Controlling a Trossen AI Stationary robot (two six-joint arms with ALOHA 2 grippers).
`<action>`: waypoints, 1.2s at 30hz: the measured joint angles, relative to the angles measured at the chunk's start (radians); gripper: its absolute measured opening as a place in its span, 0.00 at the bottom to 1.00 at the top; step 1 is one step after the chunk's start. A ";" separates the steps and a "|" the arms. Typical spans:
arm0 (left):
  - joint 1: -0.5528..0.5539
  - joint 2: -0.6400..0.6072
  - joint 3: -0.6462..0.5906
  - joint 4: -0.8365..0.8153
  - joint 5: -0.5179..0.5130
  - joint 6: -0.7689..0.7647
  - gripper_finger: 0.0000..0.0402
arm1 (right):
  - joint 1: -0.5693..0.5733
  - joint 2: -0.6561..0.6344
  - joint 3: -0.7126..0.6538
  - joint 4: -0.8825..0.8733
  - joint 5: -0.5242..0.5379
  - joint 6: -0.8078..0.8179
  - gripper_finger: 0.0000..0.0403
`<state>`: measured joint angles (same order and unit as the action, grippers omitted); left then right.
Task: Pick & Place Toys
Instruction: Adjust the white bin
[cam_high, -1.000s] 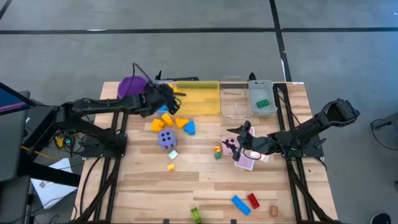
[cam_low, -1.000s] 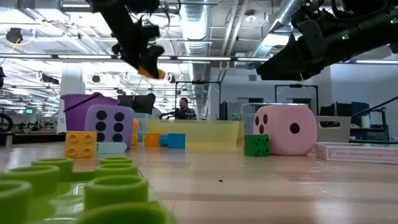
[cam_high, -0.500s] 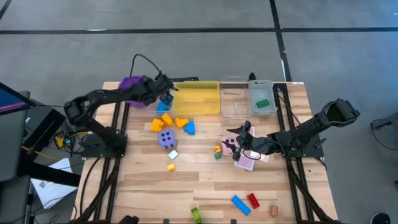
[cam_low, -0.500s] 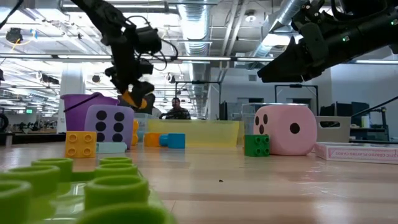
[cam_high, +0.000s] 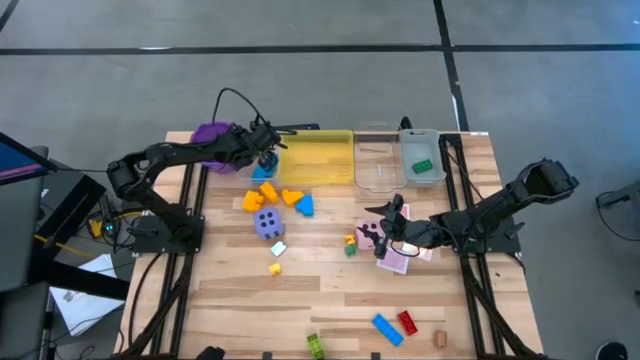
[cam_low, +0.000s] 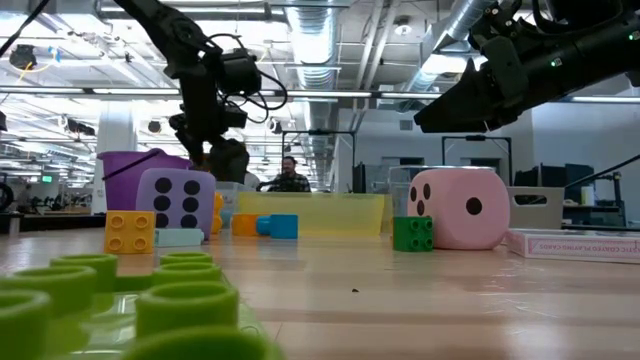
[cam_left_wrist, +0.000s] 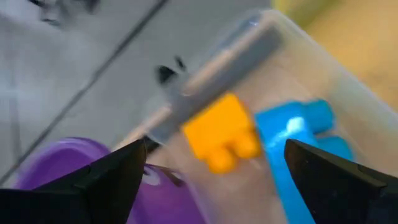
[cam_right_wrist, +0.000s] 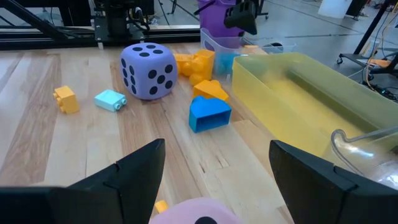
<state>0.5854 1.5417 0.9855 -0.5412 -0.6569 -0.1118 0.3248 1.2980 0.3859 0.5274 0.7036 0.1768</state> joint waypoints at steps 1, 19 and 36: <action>-0.005 0.000 0.000 -0.009 0.031 0.001 0.93 | 0.000 0.000 0.000 0.000 0.000 0.000 0.70; -0.270 0.000 0.000 -0.014 0.598 0.001 0.86 | 0.000 0.000 0.000 -0.005 0.000 0.000 0.70; -0.248 0.000 0.000 -0.049 0.366 0.158 0.82 | 0.000 0.000 0.000 -0.005 0.000 0.000 0.70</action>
<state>0.3376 1.5417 0.9855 -0.5899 -0.2907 0.0461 0.3246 1.2980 0.3859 0.5228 0.7036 0.1764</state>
